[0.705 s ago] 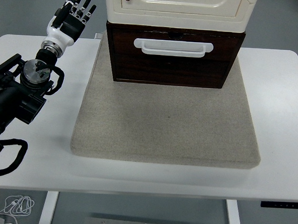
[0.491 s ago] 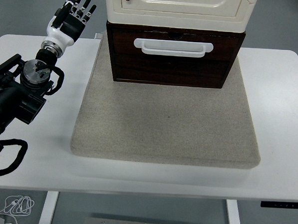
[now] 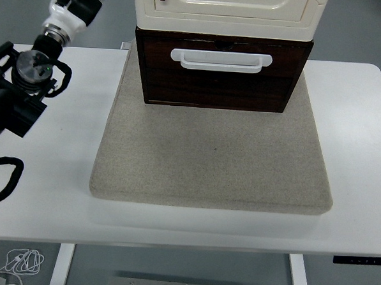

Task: Open the drawer under the combination cabinet

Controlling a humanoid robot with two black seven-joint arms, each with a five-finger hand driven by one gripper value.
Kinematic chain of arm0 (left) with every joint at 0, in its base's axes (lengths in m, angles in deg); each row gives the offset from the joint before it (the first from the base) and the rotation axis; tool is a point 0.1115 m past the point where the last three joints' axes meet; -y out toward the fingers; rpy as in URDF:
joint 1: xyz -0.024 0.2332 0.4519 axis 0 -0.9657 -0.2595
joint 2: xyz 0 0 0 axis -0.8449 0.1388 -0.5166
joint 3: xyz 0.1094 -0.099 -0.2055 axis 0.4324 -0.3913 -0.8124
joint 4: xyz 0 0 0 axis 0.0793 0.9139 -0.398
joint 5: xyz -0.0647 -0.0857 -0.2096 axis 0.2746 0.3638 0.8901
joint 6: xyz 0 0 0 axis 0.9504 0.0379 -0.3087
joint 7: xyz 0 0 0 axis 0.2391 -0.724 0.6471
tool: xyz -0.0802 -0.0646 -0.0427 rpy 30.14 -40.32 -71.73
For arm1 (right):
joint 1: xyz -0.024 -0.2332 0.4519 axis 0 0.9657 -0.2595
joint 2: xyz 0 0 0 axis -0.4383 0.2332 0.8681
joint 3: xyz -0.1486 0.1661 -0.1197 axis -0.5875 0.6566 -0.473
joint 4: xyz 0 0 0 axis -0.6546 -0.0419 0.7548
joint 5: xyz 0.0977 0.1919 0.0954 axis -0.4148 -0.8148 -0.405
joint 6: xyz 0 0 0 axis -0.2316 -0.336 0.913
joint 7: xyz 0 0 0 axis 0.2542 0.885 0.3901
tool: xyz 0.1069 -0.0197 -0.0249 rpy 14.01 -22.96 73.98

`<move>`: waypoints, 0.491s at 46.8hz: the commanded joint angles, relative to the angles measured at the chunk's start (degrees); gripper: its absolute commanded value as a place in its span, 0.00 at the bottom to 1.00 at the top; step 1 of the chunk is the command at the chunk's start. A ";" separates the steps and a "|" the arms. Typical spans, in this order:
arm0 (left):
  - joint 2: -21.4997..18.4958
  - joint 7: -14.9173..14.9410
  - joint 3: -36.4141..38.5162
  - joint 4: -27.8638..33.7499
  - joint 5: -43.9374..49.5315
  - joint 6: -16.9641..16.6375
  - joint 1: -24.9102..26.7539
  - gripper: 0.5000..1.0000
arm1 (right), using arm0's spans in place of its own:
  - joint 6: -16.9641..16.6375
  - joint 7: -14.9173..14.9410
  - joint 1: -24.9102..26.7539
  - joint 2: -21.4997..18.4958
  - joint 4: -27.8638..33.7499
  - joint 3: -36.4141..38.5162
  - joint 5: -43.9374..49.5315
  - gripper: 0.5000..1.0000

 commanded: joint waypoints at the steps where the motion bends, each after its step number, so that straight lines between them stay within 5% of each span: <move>1: -2.45 -0.10 -0.07 0.64 -3.43 -0.37 2.31 1.00 | 0.00 0.00 -0.04 0.00 0.00 0.01 0.00 0.85; 9: -7.73 -1.15 0.01 2.04 -5.55 -1.68 6.97 1.00 | 0.00 0.00 0.05 0.00 0.00 -0.08 0.00 0.85; 17: -15.19 -3.87 -0.07 10.48 -10.38 -2.92 10.13 1.00 | 0.00 0.00 -0.04 0.00 0.00 0.01 0.00 0.85; 23: -16.78 -4.84 1.24 13.21 -12.39 -3.00 13.73 1.00 | 0.00 0.00 0.05 0.00 0.00 0.01 0.00 0.85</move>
